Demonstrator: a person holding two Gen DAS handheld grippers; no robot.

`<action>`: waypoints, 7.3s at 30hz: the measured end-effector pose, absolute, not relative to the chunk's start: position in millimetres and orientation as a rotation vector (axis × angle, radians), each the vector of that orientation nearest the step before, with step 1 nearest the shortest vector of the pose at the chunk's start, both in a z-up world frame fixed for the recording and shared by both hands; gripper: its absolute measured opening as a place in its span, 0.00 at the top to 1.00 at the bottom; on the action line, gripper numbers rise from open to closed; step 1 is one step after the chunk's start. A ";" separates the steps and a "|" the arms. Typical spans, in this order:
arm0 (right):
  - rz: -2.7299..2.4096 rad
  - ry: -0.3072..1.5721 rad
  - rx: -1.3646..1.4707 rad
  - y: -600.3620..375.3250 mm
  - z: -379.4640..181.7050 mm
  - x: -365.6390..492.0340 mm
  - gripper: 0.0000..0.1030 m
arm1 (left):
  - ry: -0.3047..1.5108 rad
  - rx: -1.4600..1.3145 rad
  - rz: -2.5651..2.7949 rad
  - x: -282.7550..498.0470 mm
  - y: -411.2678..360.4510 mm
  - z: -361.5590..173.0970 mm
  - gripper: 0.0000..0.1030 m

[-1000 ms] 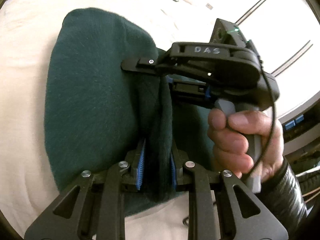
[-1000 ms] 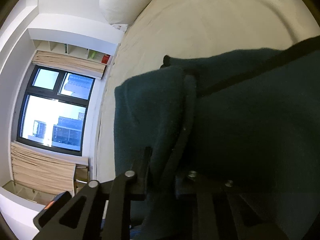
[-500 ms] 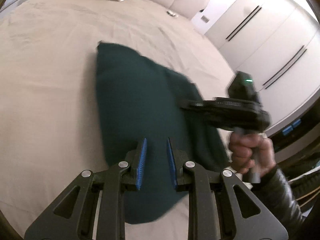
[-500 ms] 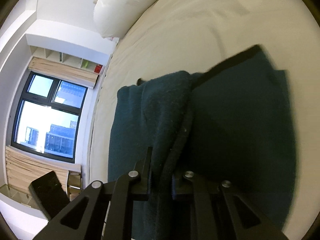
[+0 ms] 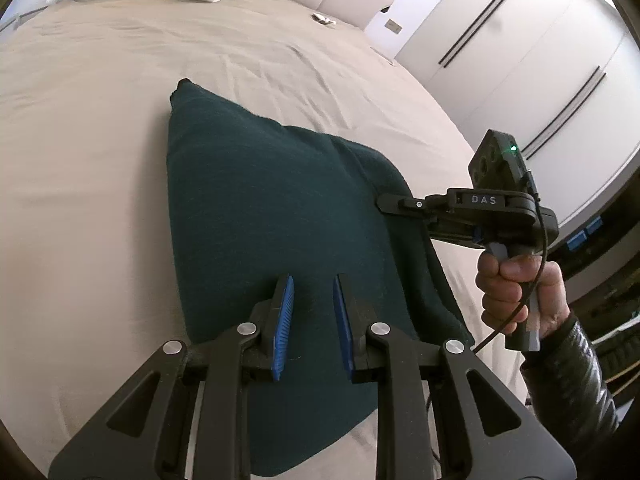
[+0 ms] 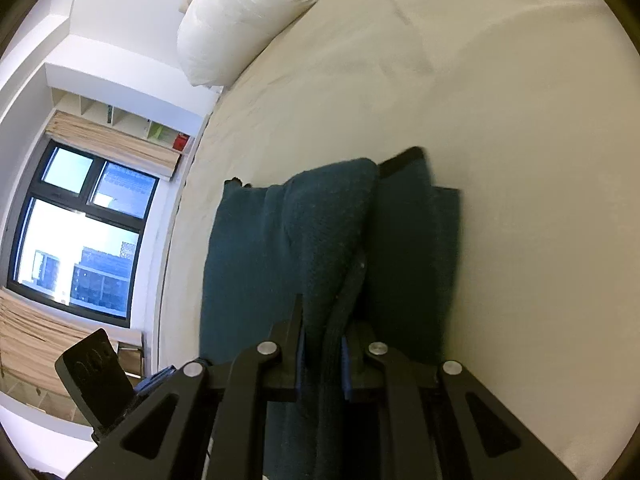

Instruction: Fold small clothes

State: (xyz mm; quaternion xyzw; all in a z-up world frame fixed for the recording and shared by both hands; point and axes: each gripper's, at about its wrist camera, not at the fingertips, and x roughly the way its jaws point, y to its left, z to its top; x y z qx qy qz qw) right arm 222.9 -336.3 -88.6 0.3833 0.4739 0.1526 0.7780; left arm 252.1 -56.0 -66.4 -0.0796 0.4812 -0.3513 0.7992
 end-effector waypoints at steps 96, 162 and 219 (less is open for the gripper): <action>0.300 0.997 0.873 -339.6 -124.5 171.0 0.39 | 1.293 -0.380 -0.748 325.3 -17.2 -139.1 0.31; 0.267 0.992 0.710 -132.0 -101.3 31.6 0.58 | 1.025 0.013 -0.458 121.6 121.8 -118.4 0.41; -0.216 0.792 0.255 -68.1 -8.6 -102.7 0.00 | 0.915 0.084 -0.170 8.8 141.3 -69.1 0.00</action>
